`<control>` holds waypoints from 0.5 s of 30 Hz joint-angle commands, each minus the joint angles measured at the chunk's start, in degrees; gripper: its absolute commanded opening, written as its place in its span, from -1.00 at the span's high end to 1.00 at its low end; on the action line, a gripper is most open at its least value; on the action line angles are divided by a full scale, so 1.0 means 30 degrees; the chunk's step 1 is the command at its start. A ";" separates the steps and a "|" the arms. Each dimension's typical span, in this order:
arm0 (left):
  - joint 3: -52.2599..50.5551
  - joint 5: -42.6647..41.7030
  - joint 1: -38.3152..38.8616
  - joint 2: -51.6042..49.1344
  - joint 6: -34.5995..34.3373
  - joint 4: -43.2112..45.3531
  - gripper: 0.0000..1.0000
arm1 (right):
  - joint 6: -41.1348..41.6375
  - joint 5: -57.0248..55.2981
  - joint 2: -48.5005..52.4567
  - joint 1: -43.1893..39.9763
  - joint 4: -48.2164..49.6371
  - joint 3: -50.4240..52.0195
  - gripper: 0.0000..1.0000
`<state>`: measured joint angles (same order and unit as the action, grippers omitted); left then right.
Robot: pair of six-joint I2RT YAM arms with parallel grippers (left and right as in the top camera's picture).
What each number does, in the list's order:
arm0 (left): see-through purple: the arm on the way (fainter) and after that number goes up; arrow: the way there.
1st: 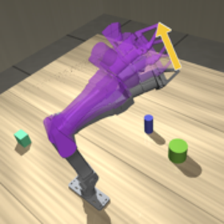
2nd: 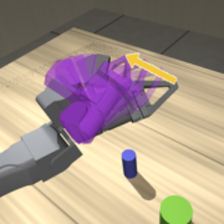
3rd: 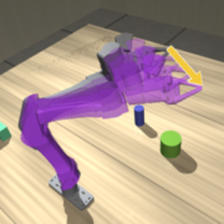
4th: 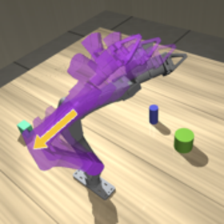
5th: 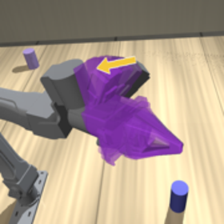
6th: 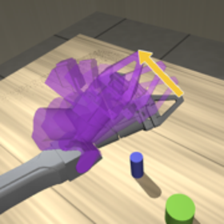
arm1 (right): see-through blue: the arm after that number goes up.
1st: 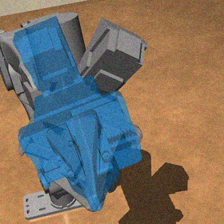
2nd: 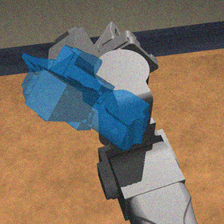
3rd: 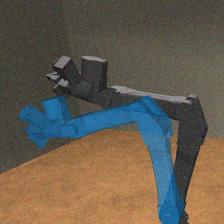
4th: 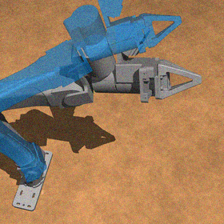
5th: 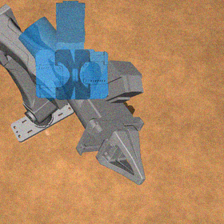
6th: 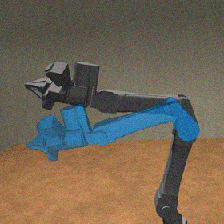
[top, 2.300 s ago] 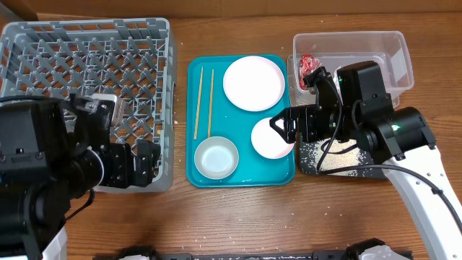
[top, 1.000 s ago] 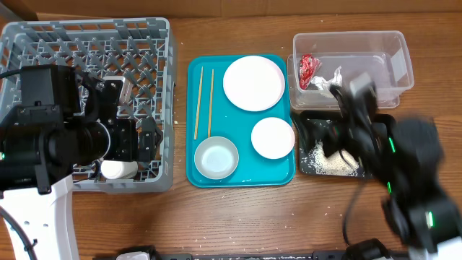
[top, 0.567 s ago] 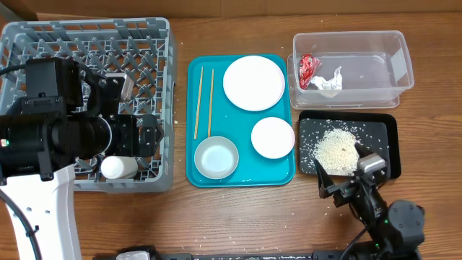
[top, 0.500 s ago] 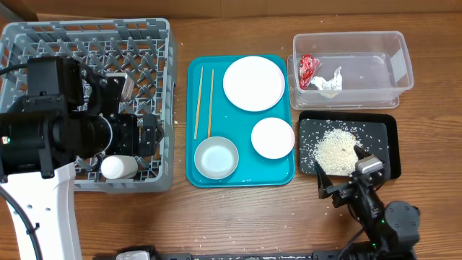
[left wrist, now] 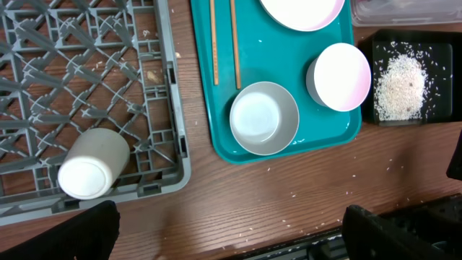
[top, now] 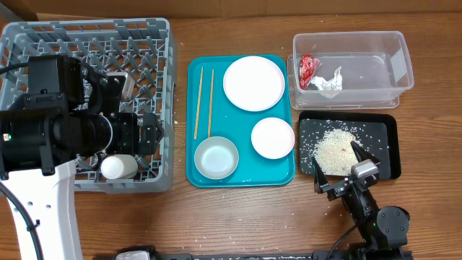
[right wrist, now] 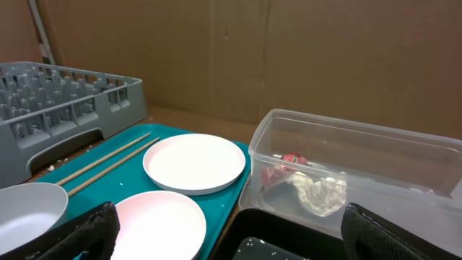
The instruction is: Sort waste into correct bins and load items into the dishwasher
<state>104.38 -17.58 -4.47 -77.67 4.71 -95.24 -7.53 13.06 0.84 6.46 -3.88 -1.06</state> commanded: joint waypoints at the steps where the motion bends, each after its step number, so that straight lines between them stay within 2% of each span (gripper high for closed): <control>1: 0.0277 0.0015 0.0153 -0.0109 0.0291 -0.0036 -1.00 | -0.0007 -0.0146 -0.0226 -0.0015 0.0160 0.0204 -0.99; 15: 0.0277 0.0015 0.0153 -0.0109 0.0291 0.0102 -1.00 | 0.0000 -0.0146 -0.0226 -0.0022 0.0160 0.0204 -1.00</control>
<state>104.38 -17.58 -4.47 -77.67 4.71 -95.20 -7.49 13.06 0.84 6.46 -3.86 -1.06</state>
